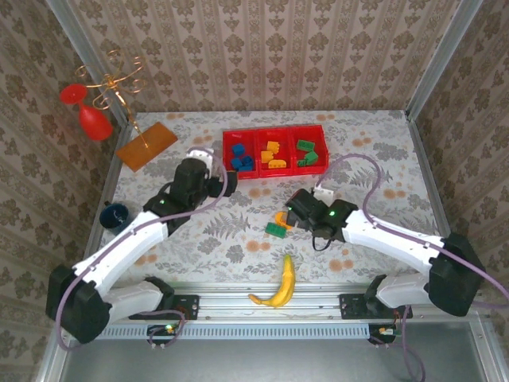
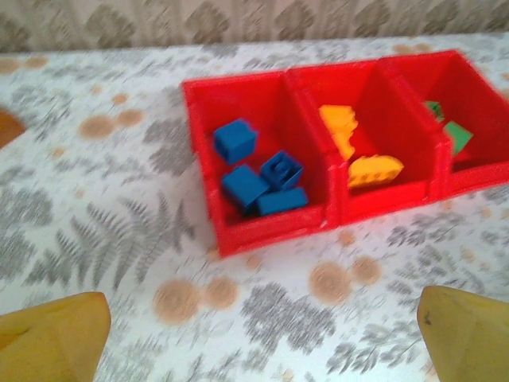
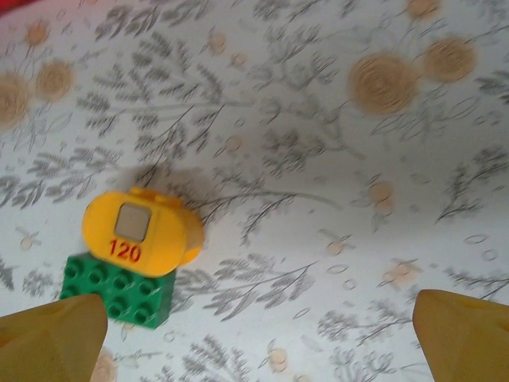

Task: Sort the legos into containers by color
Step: Pick up the lego from the center of the table.

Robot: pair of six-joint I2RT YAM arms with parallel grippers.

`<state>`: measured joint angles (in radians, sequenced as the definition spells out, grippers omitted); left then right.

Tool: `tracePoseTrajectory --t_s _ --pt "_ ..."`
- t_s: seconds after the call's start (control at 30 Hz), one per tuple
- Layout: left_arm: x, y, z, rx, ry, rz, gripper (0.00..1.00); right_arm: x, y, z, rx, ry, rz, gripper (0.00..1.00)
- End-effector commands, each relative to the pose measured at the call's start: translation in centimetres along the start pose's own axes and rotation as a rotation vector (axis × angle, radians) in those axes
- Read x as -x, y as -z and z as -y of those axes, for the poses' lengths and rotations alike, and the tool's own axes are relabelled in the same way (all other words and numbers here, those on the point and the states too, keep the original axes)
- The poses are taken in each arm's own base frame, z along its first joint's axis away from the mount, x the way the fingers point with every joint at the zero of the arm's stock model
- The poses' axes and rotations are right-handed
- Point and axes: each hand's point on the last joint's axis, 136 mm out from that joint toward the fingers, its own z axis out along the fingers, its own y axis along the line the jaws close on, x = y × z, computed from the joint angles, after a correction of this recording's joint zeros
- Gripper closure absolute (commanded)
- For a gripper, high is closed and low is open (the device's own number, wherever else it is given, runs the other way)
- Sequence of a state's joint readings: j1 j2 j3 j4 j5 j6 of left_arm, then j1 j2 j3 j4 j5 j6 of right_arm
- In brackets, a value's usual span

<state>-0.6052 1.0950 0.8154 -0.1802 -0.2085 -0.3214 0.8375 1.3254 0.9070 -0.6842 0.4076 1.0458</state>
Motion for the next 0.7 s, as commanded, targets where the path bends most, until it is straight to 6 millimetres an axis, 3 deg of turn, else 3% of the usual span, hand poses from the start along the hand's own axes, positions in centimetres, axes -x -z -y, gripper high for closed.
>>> tracePoseTrajectory --t_s 0.0,0.3,0.67 --pt "-2.4 0.7 -2.2 0.066 0.075 -0.036 0.0 -0.9 0.0 -1.7 0.009 -0.032 -0.026 0.0" --pt "-5.6 1.7 -5.2 0.144 0.156 -0.073 0.0 -3.6 -2.8 -5.0 0.011 0.013 -0.114 0.0" --pt "-6.9 2.0 -6.5 0.178 0.202 -0.089 0.0 -4.2 -4.8 -6.1 -0.024 0.073 -0.142 0.0"
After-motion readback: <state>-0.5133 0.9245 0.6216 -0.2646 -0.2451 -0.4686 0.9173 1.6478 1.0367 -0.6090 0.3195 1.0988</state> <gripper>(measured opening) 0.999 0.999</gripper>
